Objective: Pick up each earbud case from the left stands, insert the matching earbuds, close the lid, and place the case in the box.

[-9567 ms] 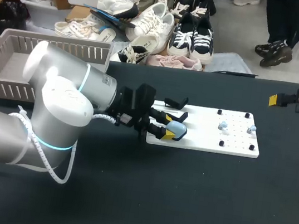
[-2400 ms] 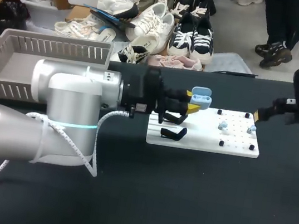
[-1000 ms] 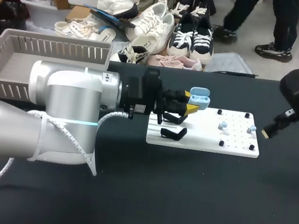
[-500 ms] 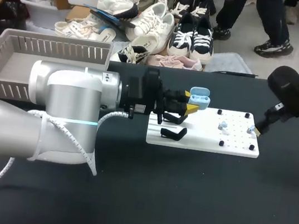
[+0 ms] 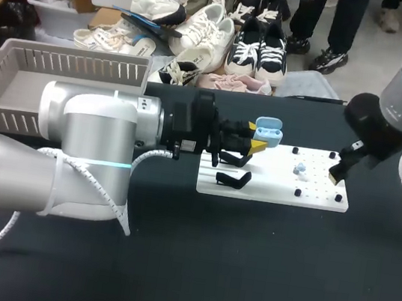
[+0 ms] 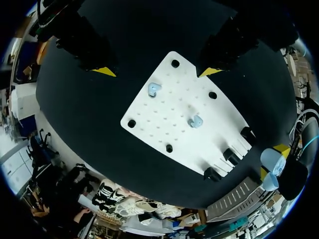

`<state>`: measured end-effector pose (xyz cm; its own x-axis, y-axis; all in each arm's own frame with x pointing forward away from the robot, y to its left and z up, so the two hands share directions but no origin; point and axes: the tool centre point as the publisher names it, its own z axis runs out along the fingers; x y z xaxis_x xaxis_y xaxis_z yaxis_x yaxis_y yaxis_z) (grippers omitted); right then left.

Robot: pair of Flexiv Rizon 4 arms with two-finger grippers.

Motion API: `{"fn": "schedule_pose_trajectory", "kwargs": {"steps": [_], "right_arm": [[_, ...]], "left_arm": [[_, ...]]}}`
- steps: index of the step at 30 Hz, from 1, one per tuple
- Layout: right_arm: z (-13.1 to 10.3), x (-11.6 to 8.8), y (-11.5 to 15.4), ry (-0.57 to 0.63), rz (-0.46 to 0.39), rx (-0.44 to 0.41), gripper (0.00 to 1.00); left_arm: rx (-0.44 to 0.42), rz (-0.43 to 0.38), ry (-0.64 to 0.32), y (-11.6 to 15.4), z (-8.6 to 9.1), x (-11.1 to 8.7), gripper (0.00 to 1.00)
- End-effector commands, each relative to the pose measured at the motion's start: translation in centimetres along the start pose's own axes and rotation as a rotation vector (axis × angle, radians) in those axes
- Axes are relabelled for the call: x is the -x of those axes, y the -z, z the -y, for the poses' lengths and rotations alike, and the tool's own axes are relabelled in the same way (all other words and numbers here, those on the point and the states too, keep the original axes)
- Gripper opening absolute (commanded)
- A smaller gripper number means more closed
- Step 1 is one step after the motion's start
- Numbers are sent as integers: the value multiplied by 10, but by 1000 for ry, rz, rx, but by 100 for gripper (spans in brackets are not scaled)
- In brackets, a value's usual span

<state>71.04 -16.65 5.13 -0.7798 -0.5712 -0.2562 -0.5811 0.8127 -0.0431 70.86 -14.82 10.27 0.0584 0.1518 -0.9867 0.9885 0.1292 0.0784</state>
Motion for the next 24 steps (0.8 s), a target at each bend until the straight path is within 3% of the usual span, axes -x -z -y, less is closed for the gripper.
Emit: {"fn": "schedule_pose_trajectory", "kwargs": {"steps": [1,10,17,24], "right_arm": [[-3,0,-5,-7,6,6,100],[0,2,-9,-4,-26,13,100],[2,4,-13,-2,-37,8,81],[3,4,-16,-32,-49,-3,77]], "left_arm": [[6,3,-1,1,2,0,0],[6,3,-1,1,2,0,0],[6,3,-1,1,2,0,0],[6,3,-1,1,2,0,0]]}}
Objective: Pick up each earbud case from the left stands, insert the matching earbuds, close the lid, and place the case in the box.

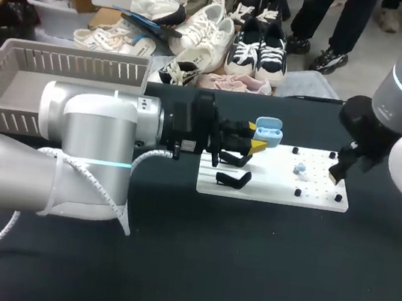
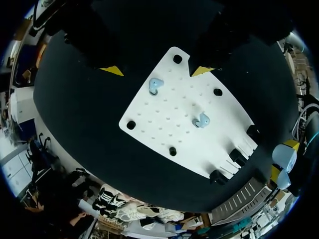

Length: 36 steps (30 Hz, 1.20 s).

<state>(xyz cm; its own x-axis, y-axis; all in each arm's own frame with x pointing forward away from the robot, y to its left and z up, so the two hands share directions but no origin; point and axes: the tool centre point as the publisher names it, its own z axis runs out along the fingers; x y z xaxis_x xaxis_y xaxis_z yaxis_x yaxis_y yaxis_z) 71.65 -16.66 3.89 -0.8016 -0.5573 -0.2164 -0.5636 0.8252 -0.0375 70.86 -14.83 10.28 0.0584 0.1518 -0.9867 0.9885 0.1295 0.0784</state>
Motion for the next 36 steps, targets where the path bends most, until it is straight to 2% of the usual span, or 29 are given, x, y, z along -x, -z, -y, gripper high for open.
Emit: {"fn": "schedule_pose_trajectory", "kwargs": {"steps": [1,6,9,12,36], "right_arm": [[-1,3,-4,-15,-9,-5,74],[-2,4,-5,-46,-13,-7,57],[-1,4,-6,-52,-14,-6,56],[-2,5,-7,-55,-17,-8,50],[-8,6,-12,-130,-25,-21,48]], "left_arm": [[6,3,-1,1,2,0,0],[6,3,-1,1,2,0,0],[6,3,-1,1,2,0,0],[6,3,-1,1,2,0,0],[6,3,-1,1,2,0,0]]}}
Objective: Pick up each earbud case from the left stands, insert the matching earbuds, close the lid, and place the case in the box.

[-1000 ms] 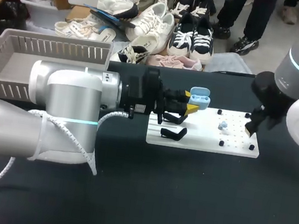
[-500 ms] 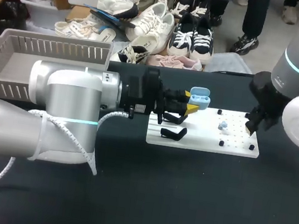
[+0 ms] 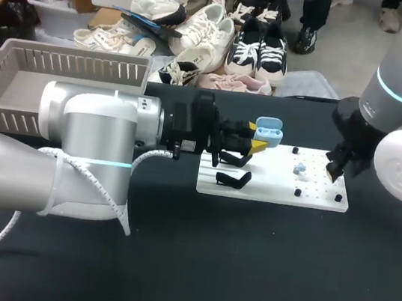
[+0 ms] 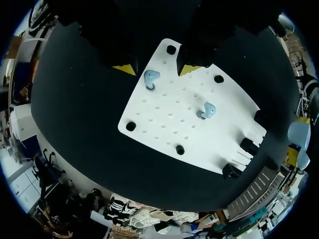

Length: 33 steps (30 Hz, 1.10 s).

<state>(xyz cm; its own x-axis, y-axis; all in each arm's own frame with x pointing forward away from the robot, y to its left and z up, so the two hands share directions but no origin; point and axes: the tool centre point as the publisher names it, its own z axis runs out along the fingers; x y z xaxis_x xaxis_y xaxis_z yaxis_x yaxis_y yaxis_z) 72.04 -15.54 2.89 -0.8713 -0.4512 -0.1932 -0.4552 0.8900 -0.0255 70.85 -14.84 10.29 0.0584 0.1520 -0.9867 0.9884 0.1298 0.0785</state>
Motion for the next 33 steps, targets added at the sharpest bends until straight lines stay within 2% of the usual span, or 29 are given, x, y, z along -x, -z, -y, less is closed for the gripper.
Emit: {"fn": "schedule_pose_trajectory", "kwargs": {"steps": [1,33], "right_arm": [[0,-1,-1,-7,3,-8,47],[6,5,-7,18,-20,-18,37]], "left_arm": [[5,3,-1,1,2,0,0],[5,3,-1,1,2,0,0]]}}
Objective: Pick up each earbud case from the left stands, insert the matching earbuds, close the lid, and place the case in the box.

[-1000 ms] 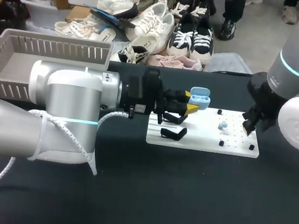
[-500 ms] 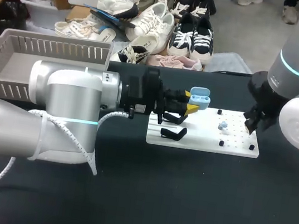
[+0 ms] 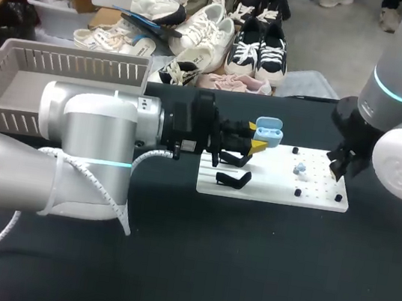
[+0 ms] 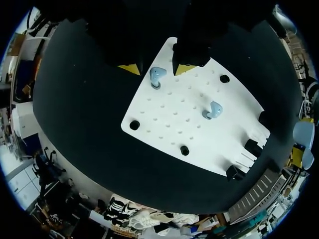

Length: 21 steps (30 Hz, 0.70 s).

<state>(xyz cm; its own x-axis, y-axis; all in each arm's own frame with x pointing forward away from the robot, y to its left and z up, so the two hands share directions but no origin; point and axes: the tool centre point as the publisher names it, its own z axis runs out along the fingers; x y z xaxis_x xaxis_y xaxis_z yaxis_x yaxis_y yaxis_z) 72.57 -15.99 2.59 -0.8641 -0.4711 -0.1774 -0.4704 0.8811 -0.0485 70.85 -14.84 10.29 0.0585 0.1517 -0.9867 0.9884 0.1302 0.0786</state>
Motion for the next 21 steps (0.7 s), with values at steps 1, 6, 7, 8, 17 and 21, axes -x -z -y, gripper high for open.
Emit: {"fn": "schedule_pose_trajectory", "kwargs": {"steps": [1,6,7,8,17,21], "right_arm": [[-1,3,-4,-6,-5,1,36],[-1,4,-4,-15,-3,0,35],[-1,4,-4,-16,-3,0,35],[0,4,-4,-17,-3,-1,35],[2,4,-3,-30,-4,-9,29],[1,3,-4,-35,-4,-6,29]], "left_arm": [[5,3,-1,1,2,0,0],[5,3,-1,1,2,0,0],[5,3,-1,1,2,0,0],[5,3,-1,1,2,0,0],[5,3,-1,1,2,0,0],[5,3,-1,1,2,0,0]]}}
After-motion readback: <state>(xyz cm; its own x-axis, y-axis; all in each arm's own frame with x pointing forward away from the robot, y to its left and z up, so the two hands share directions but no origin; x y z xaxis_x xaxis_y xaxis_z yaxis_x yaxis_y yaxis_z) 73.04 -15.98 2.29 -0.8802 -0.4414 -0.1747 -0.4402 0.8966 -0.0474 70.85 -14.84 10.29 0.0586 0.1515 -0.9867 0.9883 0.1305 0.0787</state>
